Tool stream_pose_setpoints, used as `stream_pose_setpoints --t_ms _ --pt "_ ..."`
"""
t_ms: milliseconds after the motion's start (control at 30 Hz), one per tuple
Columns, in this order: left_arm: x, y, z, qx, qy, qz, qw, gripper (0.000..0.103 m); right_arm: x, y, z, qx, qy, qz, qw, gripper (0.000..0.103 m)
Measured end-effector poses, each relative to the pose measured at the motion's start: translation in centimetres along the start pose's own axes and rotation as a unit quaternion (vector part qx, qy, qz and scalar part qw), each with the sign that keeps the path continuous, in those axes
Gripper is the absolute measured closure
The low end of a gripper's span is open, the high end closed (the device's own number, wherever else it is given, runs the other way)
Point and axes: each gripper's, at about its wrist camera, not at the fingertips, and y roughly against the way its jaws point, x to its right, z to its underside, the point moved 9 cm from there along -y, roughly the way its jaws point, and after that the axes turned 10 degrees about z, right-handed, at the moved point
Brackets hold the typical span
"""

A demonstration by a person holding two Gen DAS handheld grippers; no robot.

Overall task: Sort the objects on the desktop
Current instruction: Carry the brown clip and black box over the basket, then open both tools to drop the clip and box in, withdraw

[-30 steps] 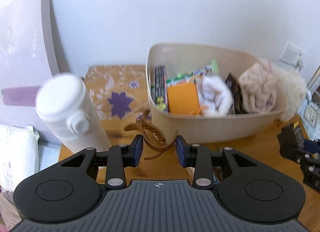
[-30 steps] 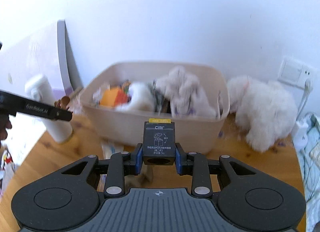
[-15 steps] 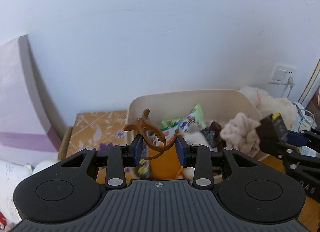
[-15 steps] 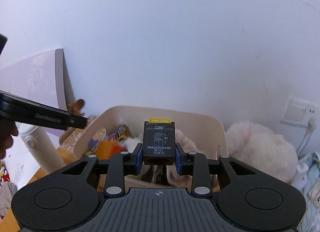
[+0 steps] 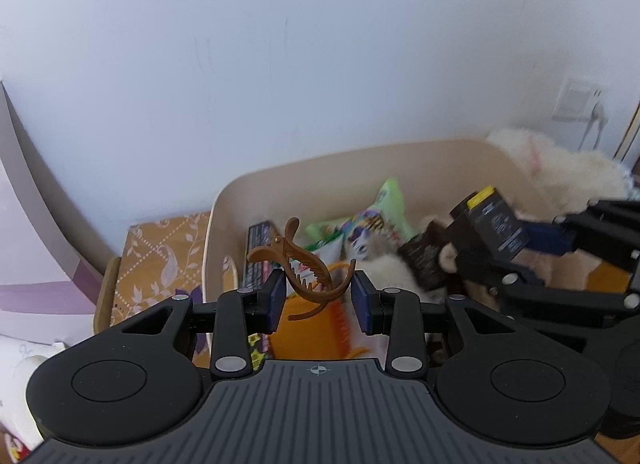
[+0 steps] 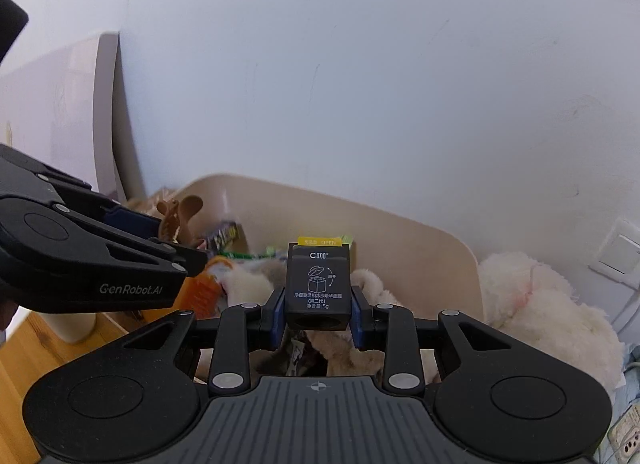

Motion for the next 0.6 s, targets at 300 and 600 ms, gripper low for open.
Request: stream_pose_setpoints --t_ms 300,600 --pt "-0.7 -2.0 1.5 -0.025 -0.036 -0.008 0.999 0.061 -1.9 -1.1 0.5 -0.011 0.063 0.008 0.998 0.063" --pt "-1.2 -1.6 1.9 -0.013 -0.06 -0.02 0.9979 0.036 -1.8 -0.6 0.4 -0.008 0.054 0.008 0.998 0.036"
